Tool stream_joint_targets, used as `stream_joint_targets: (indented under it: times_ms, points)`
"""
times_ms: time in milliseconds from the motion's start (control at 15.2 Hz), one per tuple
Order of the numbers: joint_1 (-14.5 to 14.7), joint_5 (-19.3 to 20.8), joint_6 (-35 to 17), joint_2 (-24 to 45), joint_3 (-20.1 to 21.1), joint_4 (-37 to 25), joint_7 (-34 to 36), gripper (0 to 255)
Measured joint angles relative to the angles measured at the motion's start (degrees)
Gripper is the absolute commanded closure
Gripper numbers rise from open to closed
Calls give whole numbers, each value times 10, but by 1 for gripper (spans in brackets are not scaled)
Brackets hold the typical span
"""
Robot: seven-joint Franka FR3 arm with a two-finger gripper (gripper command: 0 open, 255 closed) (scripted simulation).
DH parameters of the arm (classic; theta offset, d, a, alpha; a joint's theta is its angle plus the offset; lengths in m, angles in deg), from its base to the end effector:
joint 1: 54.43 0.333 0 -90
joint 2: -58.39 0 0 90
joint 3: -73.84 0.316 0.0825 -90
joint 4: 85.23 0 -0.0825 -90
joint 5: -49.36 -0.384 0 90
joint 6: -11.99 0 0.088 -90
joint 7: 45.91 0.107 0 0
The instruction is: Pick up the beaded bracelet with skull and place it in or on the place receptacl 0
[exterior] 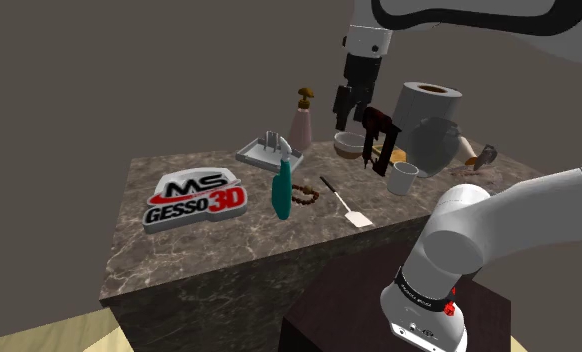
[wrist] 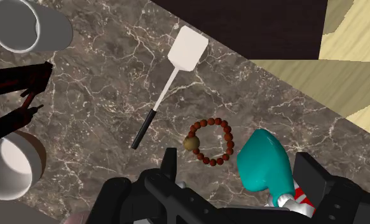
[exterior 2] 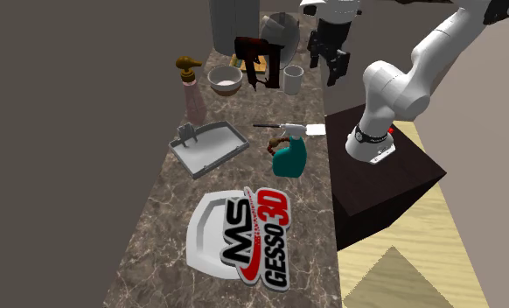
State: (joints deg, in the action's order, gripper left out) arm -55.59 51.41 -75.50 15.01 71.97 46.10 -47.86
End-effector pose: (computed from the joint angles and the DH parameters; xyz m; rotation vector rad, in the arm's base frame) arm 0.3102 -0.0238 0.6076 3.1285 -0.0176 -0.0138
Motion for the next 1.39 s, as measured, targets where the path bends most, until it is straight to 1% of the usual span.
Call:
stream_joint_targets:
  times_ms: [66,198,660,792,990,1386]
  points:
    - [0,0,0,0,0,0,0,0]
    - [-1,1,-22,6,2,18,3,0]
    - [-9,18,-155,56,0,108,12,0]
    - [-13,26,-198,84,-4,125,12,0]
    - [-15,31,-257,122,0,149,25,0]
    - [-26,52,-380,226,-2,175,41,0]
